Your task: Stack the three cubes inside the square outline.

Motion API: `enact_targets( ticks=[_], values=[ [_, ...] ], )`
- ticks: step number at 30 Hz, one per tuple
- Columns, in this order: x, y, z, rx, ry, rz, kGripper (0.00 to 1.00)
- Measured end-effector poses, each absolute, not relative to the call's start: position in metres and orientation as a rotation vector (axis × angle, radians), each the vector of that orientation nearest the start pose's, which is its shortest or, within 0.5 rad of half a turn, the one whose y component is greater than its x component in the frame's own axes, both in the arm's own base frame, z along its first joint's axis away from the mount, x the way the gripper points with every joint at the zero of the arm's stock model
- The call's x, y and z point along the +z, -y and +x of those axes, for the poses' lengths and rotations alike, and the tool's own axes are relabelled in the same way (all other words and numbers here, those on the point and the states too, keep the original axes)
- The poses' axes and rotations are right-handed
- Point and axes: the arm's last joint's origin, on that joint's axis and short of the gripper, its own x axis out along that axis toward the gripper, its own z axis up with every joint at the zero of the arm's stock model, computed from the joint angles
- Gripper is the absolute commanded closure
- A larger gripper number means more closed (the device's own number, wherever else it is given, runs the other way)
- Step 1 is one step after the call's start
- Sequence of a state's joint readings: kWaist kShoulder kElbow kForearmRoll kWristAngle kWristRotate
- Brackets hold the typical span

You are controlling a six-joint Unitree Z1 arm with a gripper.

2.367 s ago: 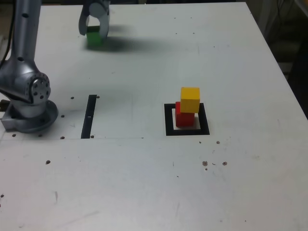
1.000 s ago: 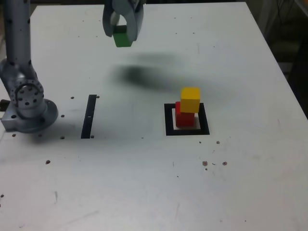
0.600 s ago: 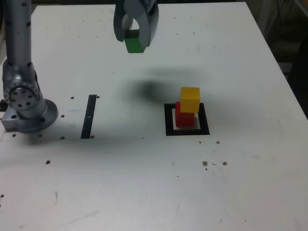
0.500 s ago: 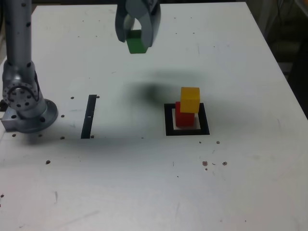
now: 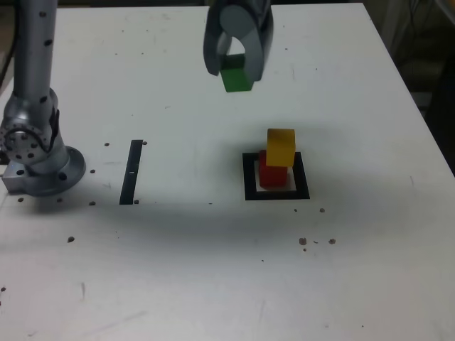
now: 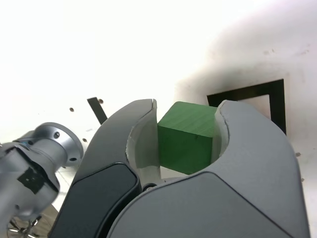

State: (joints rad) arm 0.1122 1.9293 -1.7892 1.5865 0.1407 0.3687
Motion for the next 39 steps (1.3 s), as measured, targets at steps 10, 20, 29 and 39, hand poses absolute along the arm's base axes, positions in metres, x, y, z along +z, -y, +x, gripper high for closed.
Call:
enact_targets(
  ticks=[10,20,29,39],
  values=[
    [0.336,-0.019,0.340,-0.117,-1.744,0.291,0.70],
    [0.329,0.005,0.355,-0.149,-1.739,0.280,0.70],
    [0.326,0.016,0.358,-0.157,-1.745,0.277,0.70],
    [0.314,0.018,0.366,-0.165,-1.761,0.273,0.70]
  ],
)
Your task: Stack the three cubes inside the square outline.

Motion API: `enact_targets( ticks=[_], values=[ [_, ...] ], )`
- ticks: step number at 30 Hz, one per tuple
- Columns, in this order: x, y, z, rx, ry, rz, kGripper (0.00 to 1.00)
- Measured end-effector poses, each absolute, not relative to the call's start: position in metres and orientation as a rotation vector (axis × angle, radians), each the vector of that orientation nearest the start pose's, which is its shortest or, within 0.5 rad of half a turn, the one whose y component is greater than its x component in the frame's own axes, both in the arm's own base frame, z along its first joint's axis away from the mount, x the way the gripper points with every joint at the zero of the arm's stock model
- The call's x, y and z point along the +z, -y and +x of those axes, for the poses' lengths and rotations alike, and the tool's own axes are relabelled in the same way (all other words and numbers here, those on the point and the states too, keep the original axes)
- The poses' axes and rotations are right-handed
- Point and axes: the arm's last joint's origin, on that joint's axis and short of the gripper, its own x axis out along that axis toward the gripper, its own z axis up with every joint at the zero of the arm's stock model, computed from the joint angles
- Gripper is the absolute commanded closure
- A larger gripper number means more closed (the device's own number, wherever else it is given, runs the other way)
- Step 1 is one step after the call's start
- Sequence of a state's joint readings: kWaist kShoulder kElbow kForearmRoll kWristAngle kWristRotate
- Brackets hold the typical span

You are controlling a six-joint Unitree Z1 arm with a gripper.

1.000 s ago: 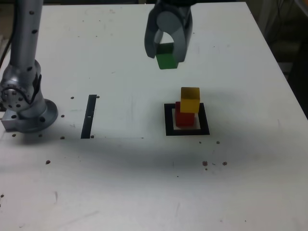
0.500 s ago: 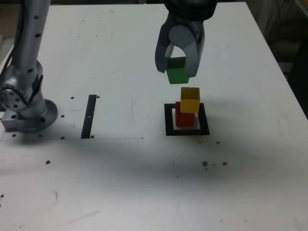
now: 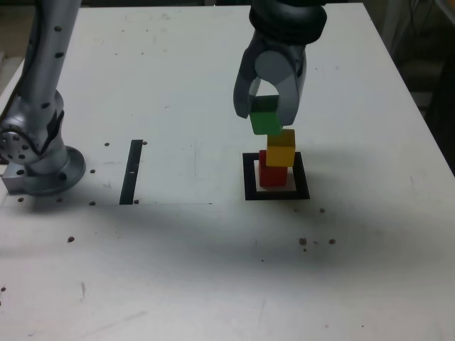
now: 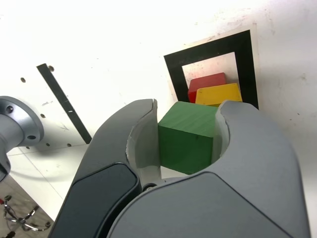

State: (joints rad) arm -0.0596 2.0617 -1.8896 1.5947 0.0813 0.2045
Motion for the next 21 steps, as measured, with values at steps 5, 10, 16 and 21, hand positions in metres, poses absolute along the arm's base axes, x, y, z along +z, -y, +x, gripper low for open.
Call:
enact_targets(
  ticks=[5,10,16,21],
  values=[
    [0.3114,0.0187,0.3711,-0.168,-1.752,0.269,0.70],
    [0.3113,0.0210,0.3733,-0.173,-1.738,0.270,0.67],
    [0.3103,0.0221,0.3759,-0.188,-1.715,0.264,0.15],
    [0.3072,0.0227,0.3762,-0.205,-1.712,0.262,0.02]
  ],
)
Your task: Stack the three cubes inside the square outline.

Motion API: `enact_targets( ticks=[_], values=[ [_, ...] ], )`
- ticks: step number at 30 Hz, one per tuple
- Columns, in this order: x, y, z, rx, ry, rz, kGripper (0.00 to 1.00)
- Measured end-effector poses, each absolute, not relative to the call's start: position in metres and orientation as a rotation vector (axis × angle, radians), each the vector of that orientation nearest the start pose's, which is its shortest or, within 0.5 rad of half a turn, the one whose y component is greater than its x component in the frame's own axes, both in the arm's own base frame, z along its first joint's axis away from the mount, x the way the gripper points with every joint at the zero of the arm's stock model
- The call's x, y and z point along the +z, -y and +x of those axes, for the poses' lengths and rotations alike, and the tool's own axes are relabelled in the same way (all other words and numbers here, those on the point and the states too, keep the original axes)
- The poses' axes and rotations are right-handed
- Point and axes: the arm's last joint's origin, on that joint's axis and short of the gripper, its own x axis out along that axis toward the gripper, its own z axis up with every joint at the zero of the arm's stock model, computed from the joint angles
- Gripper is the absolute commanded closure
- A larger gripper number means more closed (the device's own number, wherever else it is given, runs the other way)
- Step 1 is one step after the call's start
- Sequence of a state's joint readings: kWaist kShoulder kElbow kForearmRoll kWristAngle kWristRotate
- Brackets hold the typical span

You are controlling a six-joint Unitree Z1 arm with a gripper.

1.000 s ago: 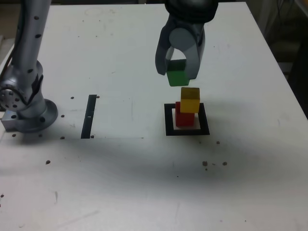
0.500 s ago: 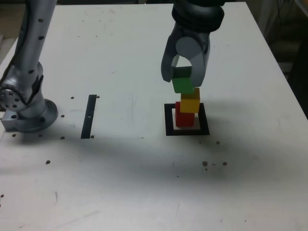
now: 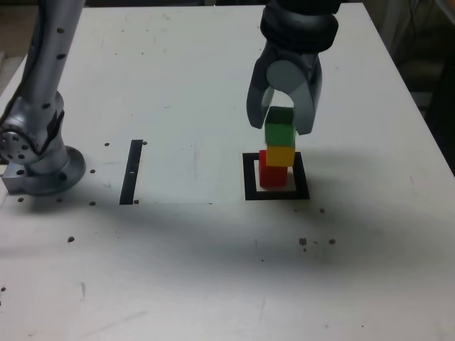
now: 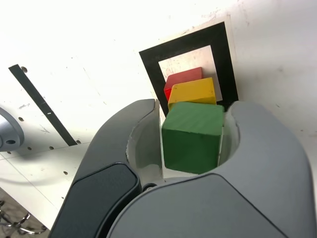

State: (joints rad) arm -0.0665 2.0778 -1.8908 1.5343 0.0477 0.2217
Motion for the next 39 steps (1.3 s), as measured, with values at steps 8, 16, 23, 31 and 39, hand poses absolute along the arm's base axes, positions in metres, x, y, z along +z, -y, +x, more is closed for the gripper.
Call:
enact_targets(
  ticks=[8,16,23,31,39],
  values=[
    [0.305,0.023,0.376,-0.205,-1.715,0.262,0.01],
    [0.311,0.022,0.372,-0.193,-1.684,0.273,0.01],
    [0.327,0.020,0.353,-0.174,-1.655,0.290,0.01],
    [0.334,0.013,0.327,-0.153,-1.667,0.292,0.01],
    [0.330,-0.001,0.284,-0.116,-1.716,0.271,0.01]
  ],
)
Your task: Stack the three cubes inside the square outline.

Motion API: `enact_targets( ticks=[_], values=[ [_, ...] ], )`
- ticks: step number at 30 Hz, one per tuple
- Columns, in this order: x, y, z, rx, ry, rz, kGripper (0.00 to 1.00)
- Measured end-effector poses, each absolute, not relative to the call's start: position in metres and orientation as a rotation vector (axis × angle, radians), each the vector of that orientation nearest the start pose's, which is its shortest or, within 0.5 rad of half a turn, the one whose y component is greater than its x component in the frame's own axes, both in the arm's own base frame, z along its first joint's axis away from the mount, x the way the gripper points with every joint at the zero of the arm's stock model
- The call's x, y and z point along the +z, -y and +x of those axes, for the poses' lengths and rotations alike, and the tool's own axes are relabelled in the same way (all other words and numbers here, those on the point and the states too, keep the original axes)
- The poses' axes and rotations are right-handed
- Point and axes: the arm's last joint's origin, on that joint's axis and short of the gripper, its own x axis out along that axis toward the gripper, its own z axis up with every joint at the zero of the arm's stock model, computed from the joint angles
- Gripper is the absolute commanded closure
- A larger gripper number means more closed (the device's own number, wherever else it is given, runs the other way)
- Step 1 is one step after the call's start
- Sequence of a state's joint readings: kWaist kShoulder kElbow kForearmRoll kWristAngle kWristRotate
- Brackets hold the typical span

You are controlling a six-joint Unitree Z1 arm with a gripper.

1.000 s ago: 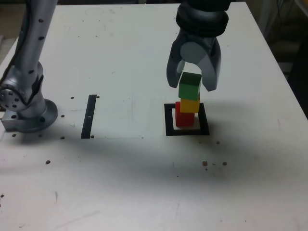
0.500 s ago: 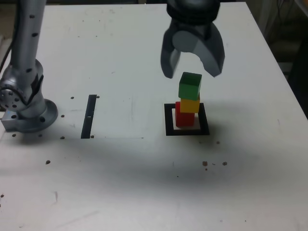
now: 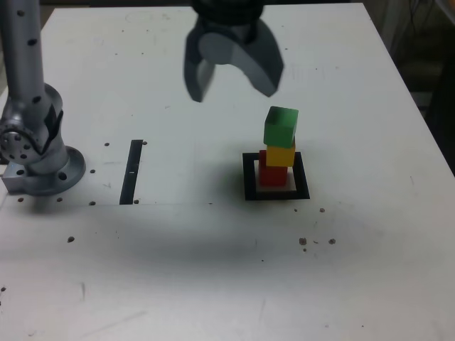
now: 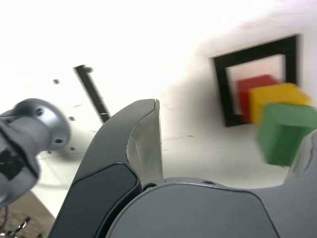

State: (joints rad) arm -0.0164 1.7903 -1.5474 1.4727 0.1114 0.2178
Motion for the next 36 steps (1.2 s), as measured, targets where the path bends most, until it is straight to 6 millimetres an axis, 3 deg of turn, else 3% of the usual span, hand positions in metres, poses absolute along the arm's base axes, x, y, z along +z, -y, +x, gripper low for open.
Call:
enact_targets(
  ticks=[20,26,36],
  values=[
    [0.301,-0.006,0.185,-0.063,-1.777,0.202,0.01],
    [0.289,-0.005,0.168,-0.058,-1.770,0.167,0.01],
    [0.252,-0.002,0.148,-0.084,-1.749,0.100,0.01]
  ],
)
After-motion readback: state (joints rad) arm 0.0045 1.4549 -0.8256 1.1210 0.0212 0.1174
